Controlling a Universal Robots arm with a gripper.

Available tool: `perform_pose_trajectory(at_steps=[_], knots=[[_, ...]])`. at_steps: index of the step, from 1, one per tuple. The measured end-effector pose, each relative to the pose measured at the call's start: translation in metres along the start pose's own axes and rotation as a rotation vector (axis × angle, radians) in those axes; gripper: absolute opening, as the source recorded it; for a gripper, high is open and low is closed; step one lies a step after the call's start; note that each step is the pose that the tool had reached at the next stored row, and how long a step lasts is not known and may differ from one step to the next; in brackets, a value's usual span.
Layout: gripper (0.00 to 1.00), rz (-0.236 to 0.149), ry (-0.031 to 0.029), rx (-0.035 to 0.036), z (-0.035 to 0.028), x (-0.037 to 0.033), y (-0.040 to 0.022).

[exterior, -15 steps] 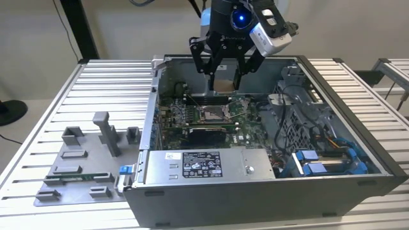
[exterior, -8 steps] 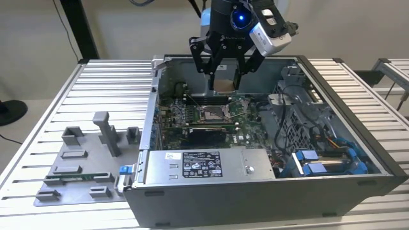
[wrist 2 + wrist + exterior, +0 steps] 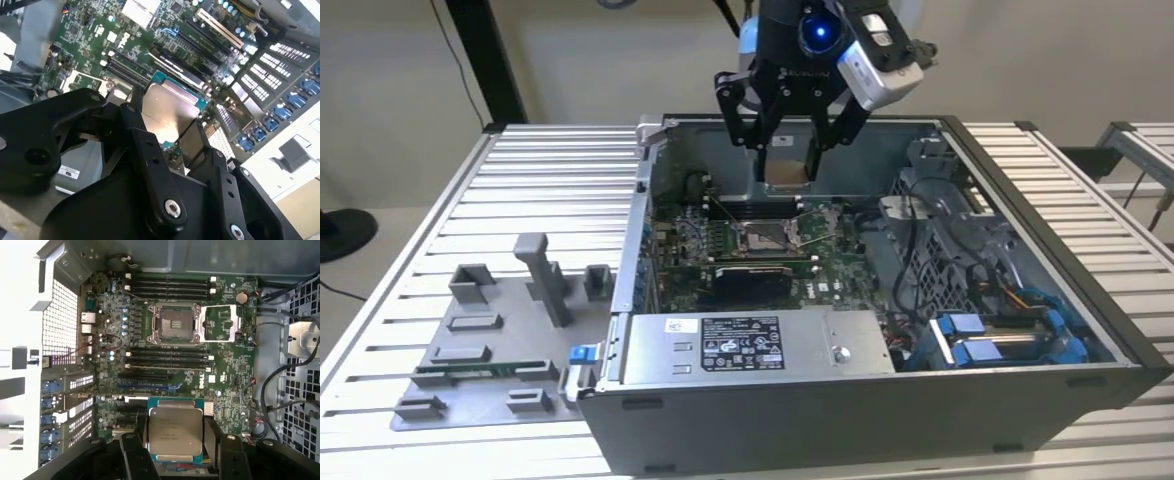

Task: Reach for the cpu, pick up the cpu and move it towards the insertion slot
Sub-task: 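Pick up the cpu and move it towards the insertion slot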

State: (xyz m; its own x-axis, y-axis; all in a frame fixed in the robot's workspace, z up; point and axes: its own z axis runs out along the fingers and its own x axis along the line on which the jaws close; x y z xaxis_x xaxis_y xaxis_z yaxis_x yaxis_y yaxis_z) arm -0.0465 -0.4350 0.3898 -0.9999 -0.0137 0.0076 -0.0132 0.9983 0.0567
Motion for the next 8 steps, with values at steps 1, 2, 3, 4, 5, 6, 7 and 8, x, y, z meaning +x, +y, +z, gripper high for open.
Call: perform_pose_trajectory(at_steps=[1, 2, 3, 4, 5, 6, 7, 8], knots=[[0.0, 0.0, -0.0001, 0.0, 0.0002, 0.0, 0.0028], [0.0, 0.0, 0.0, 0.0, 0.0003, -0.0001, 0.0058], [0.0, 0.0, 0.0, 0.0001, 0.0005, -0.0001, 0.009], [0.0, 0.0, 0.0, 0.0, 0.0008, -0.0002, 0.0121], [0.0, 0.0, 0.0, 0.0001, 0.0009, -0.0002, 0.0151], [0.0, 0.0, 0.0, 0.0, 0.0012, -0.0002, 0.0181], [0.0, 0.0, 0.0, 0.0, 0.0014, -0.0003, 0.0211], [0.0, 0.0, 0.0, 0.0, 0.0017, -0.0003, 0.0246]])
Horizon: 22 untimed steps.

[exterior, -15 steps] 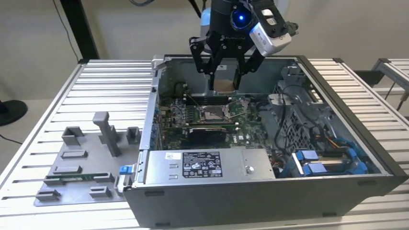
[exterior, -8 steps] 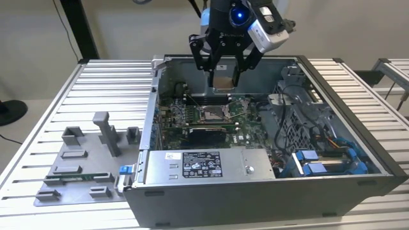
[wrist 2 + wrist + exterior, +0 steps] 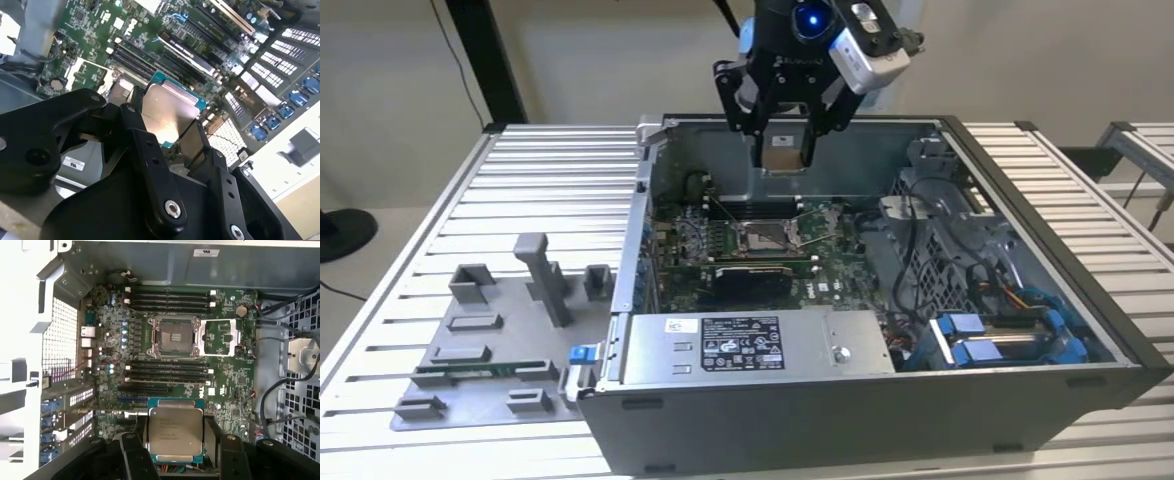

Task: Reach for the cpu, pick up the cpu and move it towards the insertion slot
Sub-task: 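Pick up the cpu and move it towards the insertion slot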

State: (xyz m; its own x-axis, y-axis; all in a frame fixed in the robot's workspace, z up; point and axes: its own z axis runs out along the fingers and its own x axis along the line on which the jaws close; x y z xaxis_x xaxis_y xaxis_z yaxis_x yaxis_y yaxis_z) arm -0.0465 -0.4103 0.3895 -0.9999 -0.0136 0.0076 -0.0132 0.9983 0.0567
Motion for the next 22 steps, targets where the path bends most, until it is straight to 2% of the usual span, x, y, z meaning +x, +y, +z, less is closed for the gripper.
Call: perform_pose_trajectory(at_steps=[10, 22], knots=[[0.0, 0.0, -0.0001, 0.0, 0.0029, -0.0005, 0.0339], [0.0, 0.0, -0.0001, -0.0001, 0.0062, -0.001, 0.0605]])
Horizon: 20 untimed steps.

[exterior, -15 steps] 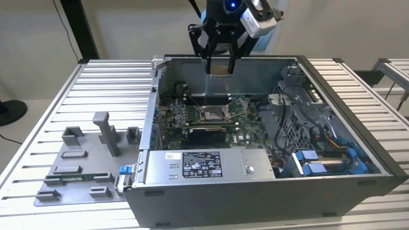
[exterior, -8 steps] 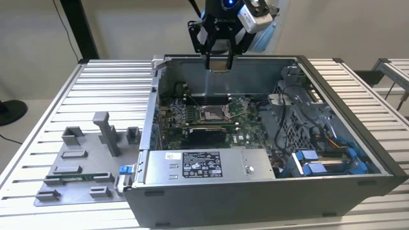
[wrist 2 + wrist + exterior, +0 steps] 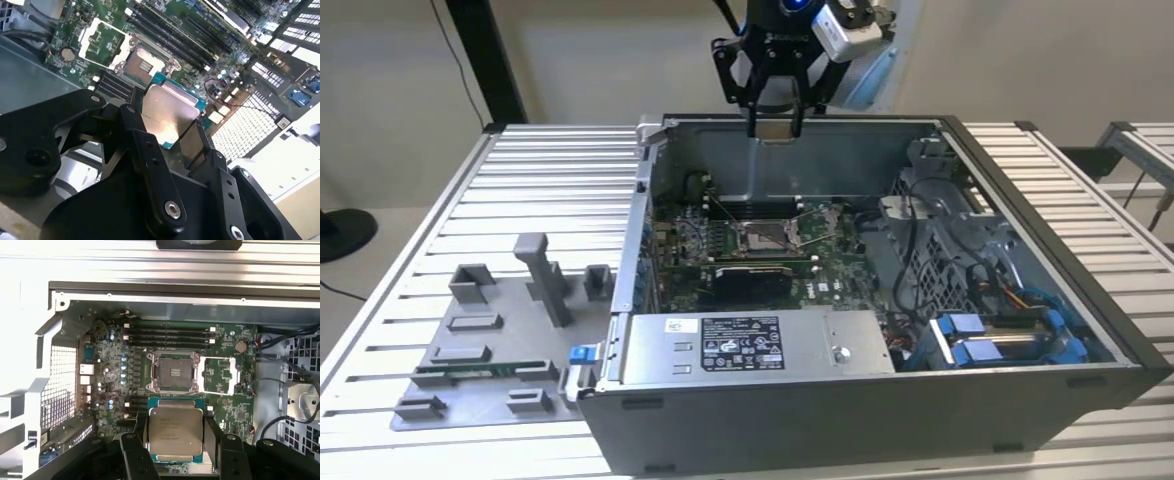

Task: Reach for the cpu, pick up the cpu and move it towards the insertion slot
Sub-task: 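Pick up the cpu and move it towards the insertion slot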

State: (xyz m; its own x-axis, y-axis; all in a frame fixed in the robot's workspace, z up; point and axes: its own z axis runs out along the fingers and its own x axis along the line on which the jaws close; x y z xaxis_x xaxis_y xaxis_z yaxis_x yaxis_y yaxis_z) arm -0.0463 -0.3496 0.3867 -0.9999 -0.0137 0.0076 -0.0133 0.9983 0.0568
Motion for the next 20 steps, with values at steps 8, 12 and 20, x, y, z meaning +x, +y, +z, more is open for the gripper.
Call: perform_pose_trajectory(at_steps=[8, 12, 20], knots=[[0.0, -0.001, 0.0, 0.0002, 0.0013, -0.0063, 0.0132], [0.0, -0.001, 0.0001, 0.0001, 0.0022, -0.0075, 0.021], [0.0, -0.001, 0.0, 0.0, 0.0025, -0.0076, 0.023]])
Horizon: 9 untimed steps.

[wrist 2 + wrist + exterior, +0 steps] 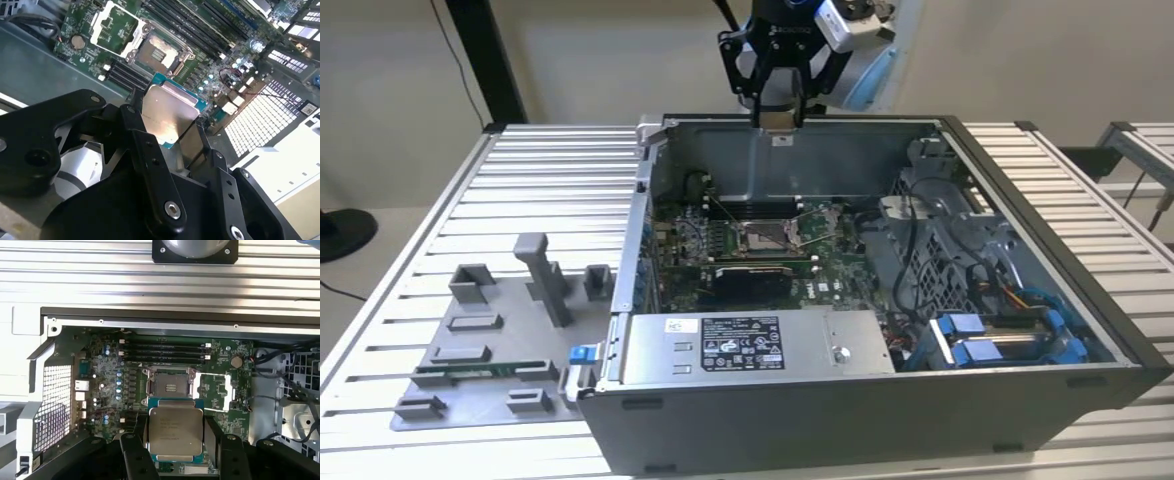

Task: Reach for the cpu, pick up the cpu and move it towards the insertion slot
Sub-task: 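Pick up the cpu and move it towards the insertion slot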

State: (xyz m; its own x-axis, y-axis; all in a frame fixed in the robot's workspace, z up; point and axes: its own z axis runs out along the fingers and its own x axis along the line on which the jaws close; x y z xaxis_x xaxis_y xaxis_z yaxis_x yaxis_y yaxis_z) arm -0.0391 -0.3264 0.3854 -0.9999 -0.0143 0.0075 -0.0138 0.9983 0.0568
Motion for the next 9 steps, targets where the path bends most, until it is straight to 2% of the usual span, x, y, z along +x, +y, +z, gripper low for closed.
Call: perform_pose_trajectory(at_steps=[9], knots=[[0.0, 0.007, 0.0021, 0.0, 0.0085, -0.0031, 0.0]])
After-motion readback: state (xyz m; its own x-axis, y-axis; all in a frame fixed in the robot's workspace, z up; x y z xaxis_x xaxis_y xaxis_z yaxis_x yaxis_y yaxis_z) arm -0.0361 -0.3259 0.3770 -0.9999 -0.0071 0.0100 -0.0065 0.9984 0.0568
